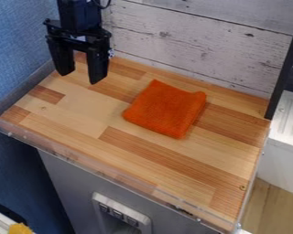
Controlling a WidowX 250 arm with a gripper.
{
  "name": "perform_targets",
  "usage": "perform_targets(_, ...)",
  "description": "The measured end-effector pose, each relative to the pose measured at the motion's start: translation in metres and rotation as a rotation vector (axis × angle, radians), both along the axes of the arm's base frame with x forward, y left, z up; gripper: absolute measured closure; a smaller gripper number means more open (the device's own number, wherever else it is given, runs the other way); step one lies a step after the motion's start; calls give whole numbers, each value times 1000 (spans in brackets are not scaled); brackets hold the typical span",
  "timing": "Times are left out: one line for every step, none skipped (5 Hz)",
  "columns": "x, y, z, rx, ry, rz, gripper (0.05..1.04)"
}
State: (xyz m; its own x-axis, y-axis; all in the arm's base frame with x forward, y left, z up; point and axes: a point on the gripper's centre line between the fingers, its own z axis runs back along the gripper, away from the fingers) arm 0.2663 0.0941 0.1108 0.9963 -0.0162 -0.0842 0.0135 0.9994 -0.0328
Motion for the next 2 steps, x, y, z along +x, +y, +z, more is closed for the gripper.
perform_targets(3,-6,0,1,-9,-65,87)
perform_targets(13,-18,0,5,-45,-194,90)
